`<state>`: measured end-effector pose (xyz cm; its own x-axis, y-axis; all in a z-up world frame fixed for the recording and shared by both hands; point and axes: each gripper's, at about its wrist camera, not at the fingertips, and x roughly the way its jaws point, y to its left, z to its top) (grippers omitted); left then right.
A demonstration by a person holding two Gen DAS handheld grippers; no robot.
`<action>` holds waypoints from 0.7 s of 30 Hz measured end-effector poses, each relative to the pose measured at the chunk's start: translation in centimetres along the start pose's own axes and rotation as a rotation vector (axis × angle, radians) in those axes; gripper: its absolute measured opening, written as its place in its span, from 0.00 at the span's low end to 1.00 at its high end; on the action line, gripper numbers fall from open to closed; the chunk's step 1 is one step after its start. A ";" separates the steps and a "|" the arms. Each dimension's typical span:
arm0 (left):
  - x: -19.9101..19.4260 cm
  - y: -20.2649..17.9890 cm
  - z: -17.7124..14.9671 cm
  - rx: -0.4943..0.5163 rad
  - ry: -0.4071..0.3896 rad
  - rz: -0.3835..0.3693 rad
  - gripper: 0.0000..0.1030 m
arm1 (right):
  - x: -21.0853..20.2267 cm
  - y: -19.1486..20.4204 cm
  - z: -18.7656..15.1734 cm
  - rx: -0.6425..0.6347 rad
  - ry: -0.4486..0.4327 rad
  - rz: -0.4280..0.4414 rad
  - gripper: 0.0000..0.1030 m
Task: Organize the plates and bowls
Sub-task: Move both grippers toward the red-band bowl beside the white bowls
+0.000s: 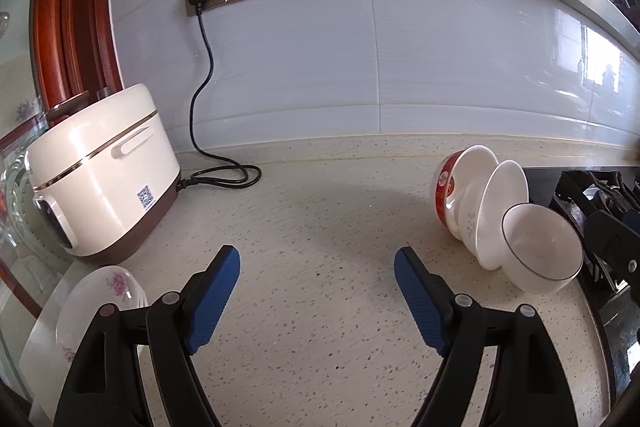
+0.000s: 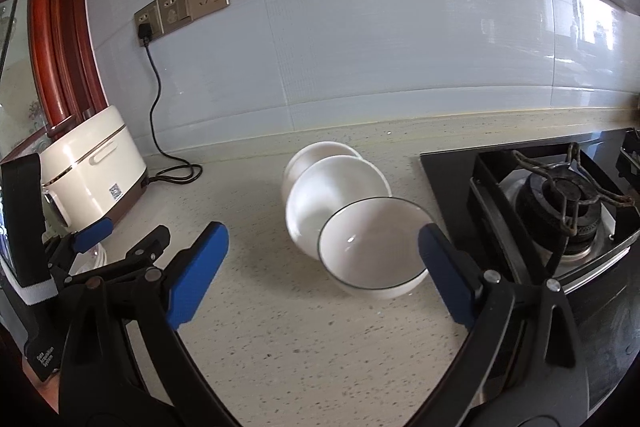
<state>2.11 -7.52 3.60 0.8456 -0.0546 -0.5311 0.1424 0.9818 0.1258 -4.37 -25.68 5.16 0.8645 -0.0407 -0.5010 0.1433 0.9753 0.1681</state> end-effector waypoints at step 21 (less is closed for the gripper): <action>1.5 -3.8 0.9 0.043 0.017 -0.028 0.80 | 2.6 -5.9 0.1 0.037 0.083 -0.053 0.94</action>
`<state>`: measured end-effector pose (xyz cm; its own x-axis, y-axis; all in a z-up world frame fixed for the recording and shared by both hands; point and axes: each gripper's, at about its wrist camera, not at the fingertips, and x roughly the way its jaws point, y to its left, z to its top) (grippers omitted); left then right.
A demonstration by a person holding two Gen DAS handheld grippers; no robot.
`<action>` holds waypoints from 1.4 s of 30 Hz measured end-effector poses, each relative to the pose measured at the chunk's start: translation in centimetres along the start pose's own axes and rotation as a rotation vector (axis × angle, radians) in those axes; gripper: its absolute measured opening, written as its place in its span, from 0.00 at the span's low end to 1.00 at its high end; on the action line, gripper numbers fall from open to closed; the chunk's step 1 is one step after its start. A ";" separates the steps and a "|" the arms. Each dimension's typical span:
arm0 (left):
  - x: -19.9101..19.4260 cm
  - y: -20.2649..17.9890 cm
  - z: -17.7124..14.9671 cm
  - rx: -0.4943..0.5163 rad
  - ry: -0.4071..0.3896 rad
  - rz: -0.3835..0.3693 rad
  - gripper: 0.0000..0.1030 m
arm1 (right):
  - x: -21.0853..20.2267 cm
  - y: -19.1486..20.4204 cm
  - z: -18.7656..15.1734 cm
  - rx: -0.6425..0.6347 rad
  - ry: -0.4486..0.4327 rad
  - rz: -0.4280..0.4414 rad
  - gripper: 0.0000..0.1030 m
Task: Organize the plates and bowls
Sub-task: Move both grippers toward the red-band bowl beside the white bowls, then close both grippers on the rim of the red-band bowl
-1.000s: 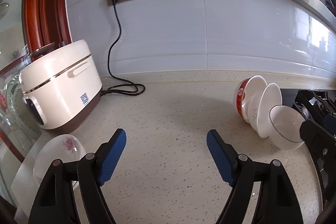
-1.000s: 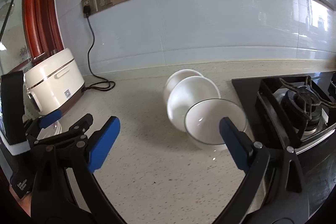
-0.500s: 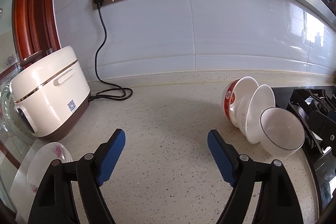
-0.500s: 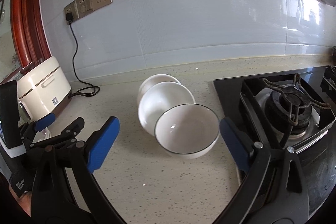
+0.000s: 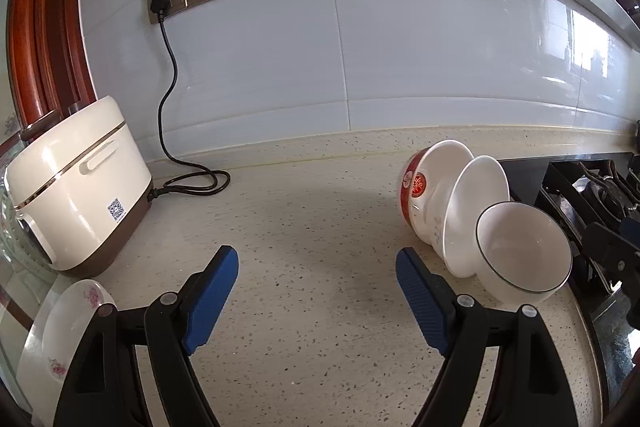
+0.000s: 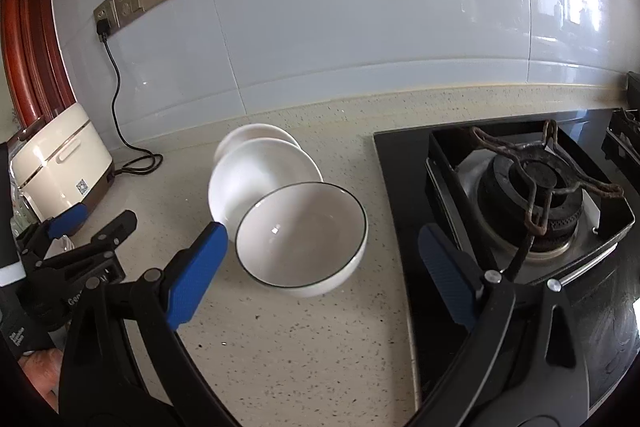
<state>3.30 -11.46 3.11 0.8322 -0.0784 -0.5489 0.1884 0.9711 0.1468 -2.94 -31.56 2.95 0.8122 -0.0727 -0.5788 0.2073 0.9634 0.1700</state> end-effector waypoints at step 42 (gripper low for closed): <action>13.8 1.2 4.6 -0.345 0.295 -0.594 0.47 | 17.9 -0.6 12.1 -0.114 0.516 0.296 0.74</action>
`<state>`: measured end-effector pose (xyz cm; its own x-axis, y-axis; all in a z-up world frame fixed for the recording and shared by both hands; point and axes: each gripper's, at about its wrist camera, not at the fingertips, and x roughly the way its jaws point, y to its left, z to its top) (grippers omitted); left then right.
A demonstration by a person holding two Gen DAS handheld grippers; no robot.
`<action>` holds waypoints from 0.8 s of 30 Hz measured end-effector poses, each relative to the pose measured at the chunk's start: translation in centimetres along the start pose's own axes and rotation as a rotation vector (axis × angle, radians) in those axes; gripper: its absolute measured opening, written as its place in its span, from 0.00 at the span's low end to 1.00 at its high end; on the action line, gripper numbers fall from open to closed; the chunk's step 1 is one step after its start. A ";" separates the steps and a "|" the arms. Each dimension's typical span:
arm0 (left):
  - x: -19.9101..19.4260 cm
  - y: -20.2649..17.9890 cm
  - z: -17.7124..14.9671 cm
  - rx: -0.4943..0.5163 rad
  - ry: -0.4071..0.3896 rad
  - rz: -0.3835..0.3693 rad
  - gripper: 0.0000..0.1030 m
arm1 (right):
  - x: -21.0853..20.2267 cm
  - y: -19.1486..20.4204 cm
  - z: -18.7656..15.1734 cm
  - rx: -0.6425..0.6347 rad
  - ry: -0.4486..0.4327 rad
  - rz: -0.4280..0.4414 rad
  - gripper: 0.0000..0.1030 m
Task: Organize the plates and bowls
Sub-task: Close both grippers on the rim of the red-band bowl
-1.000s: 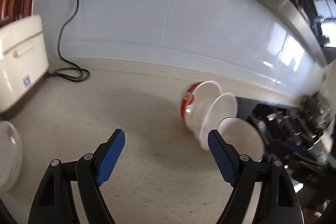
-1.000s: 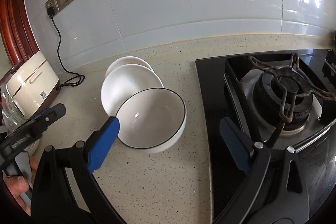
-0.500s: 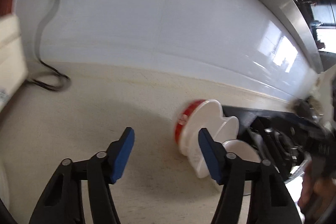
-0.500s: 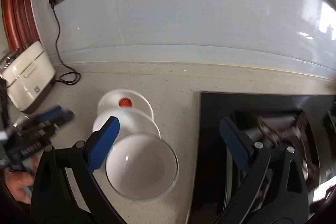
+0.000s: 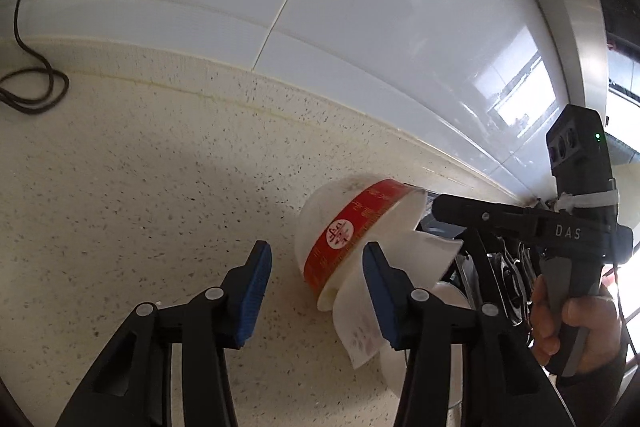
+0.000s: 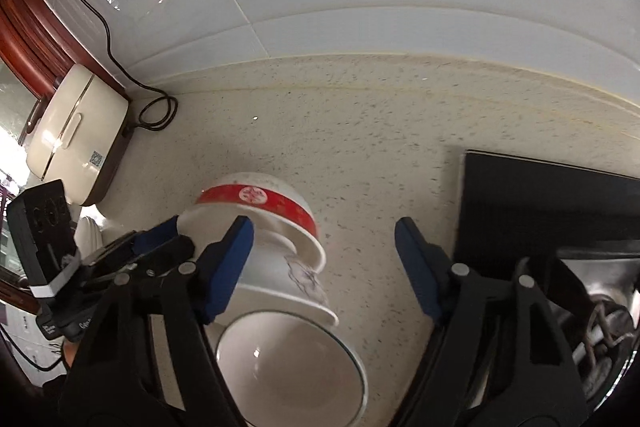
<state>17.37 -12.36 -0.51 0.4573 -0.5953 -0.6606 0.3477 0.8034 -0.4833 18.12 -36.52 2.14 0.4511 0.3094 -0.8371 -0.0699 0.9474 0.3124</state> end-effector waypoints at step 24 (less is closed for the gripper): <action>2.8 -3.1 0.8 0.217 -0.057 0.268 0.12 | 4.9 1.9 1.5 -0.100 0.105 0.026 0.24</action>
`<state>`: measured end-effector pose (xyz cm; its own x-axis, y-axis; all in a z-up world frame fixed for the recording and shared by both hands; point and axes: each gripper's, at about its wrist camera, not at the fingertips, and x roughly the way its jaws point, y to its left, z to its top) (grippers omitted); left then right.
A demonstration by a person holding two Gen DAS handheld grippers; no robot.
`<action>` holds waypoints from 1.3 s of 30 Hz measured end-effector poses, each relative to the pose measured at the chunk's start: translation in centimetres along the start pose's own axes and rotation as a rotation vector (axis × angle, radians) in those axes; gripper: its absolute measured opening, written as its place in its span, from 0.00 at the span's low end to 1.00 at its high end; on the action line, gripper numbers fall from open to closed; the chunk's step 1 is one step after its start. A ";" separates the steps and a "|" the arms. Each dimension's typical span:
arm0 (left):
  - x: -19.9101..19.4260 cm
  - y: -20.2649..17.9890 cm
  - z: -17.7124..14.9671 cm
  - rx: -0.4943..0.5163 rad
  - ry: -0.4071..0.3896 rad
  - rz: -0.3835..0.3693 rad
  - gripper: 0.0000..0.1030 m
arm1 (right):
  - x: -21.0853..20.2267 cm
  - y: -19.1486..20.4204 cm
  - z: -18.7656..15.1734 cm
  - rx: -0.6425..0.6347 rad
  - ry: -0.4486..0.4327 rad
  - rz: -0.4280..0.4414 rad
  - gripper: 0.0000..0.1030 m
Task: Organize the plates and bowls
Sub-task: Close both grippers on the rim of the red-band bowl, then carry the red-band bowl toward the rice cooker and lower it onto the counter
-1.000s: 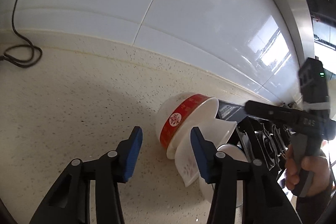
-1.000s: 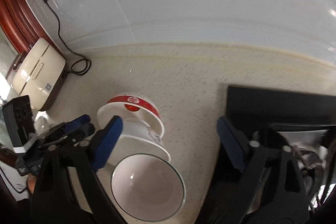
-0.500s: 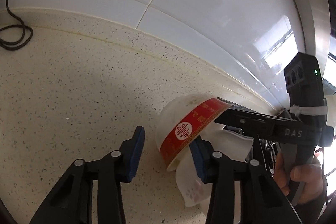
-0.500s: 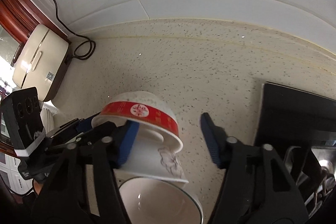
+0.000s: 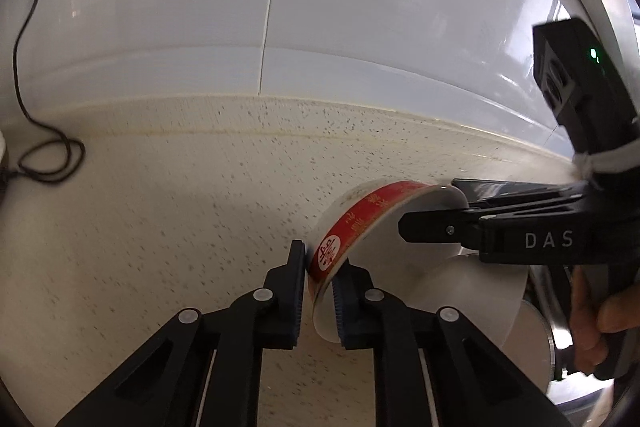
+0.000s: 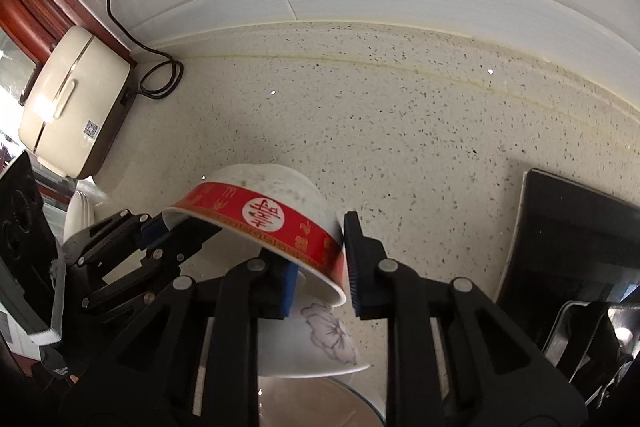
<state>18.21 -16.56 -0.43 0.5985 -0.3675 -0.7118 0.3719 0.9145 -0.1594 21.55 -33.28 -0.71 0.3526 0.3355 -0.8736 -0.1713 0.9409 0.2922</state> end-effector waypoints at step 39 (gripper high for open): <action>-0.3 8.0 0.2 -0.180 -0.019 0.150 0.05 | 2.4 4.6 0.2 -0.052 -0.033 0.008 0.24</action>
<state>21.17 -9.21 -1.34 0.6514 -0.2268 -0.7240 0.1461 0.9739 -0.1736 21.81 -28.16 -1.36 0.3814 0.3452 -0.8575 -0.2212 0.9348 0.2779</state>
